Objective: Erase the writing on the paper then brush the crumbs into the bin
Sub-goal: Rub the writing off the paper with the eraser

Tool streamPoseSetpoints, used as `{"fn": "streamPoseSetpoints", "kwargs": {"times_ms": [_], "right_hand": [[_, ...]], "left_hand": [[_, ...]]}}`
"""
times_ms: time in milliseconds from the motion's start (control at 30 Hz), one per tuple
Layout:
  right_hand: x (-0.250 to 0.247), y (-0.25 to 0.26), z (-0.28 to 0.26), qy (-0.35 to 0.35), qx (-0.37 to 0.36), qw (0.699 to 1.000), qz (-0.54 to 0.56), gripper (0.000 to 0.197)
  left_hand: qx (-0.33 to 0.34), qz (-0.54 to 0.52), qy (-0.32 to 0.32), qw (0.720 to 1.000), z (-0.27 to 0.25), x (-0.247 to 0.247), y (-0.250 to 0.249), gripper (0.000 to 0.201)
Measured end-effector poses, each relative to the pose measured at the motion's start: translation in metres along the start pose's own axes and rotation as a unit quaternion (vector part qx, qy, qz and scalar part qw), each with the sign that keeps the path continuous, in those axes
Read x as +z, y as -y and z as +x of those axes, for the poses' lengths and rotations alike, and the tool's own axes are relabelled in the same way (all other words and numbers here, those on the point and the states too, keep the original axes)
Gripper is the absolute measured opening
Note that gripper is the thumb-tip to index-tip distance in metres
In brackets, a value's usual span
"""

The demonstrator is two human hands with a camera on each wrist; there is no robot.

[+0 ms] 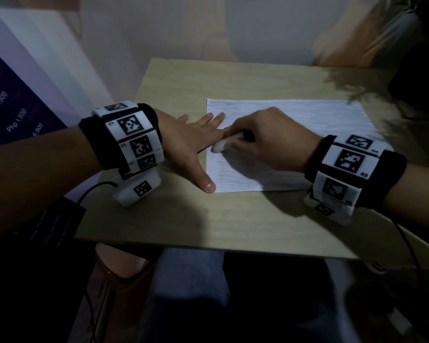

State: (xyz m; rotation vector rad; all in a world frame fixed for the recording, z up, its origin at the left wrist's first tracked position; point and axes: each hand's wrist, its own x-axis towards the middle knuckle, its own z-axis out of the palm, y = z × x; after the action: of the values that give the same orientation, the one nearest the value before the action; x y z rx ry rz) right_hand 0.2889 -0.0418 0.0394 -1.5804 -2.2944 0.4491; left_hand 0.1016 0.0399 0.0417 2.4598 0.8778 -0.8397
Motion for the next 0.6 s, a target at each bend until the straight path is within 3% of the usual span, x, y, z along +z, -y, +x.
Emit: {"fn": "streamPoseSetpoints", "kwargs": {"times_ms": [67,200,333,467,600], "right_hand": [[0.001,0.001,-0.002,0.003,-0.004,1.0,-0.02,0.061],[0.002,0.001,-0.013,0.058,-0.033,0.998,-0.014,0.033],[0.0,-0.001,-0.014,0.004,-0.001,1.0,-0.027,0.059],[0.002,0.002,-0.023,0.06,-0.041,0.997,-0.006,0.032],[0.002,-0.001,-0.015,0.016,0.005,0.999,-0.034,0.045]], "left_hand": [[-0.001,-0.001,-0.002,1.0,0.0,0.0,0.0,0.136],[-0.016,0.017,0.0,1.0,0.001,0.002,0.002,0.141],[-0.013,0.015,0.002,1.0,0.002,0.002,0.003,0.141],[-0.02,0.029,0.009,0.999,0.001,0.001,0.003,0.142],[-0.016,0.014,0.01,1.0,0.0,0.001,0.001,0.142]]}}
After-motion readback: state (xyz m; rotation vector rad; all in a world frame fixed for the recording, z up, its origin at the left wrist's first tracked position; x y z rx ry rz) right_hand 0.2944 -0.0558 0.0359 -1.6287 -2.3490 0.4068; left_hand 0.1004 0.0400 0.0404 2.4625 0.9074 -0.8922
